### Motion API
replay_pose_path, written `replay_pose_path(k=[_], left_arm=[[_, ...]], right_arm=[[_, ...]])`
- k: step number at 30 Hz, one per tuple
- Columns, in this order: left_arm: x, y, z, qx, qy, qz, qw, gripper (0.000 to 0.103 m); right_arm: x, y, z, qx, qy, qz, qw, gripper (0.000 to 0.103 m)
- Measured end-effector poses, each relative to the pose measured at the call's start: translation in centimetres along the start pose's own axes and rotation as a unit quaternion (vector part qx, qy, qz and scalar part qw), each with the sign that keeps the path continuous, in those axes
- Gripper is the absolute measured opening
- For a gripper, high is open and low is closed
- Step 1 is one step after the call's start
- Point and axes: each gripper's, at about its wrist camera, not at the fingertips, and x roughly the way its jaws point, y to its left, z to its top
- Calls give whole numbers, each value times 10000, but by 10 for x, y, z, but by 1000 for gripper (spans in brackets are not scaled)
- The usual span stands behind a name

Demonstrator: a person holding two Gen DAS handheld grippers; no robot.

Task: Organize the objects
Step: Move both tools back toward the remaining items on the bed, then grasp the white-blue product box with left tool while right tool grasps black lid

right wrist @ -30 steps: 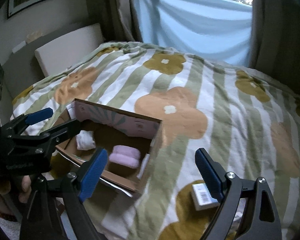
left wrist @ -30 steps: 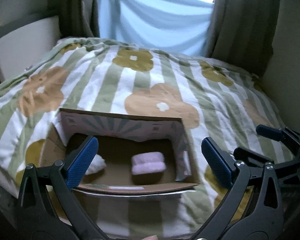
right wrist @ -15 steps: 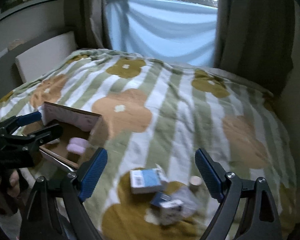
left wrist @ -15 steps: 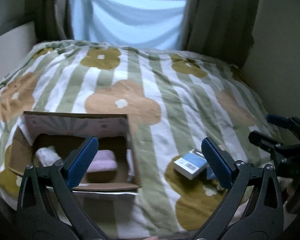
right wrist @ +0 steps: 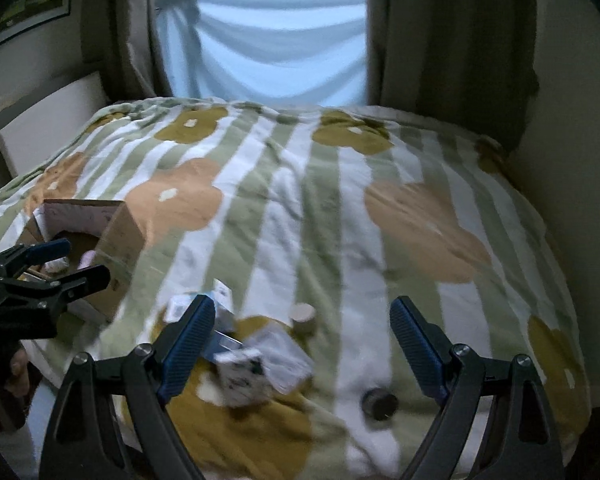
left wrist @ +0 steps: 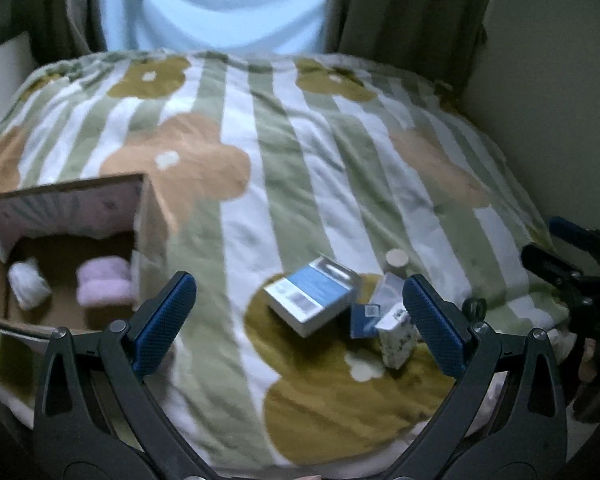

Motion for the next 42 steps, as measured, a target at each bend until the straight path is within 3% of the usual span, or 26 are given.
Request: replay_pose_path(k=[9,19,28,42], left_arm=[[56,-30,-16,-148,464,12,9988,103],[102,-41,-19,-391,694,401,9960,103],[133,-36,-22,-629,838,633,9925,103],[163,-26,-22,-816,990,1055,9861,103]], right_arm=[[14,-56,-40,281,299,-106,9991,87],[45,-88,-87,491,657,-144,9965,87],[67,-94,-116,468,876,-198,9949,87],[93,-94,-127,411,985,-128,9942,83]])
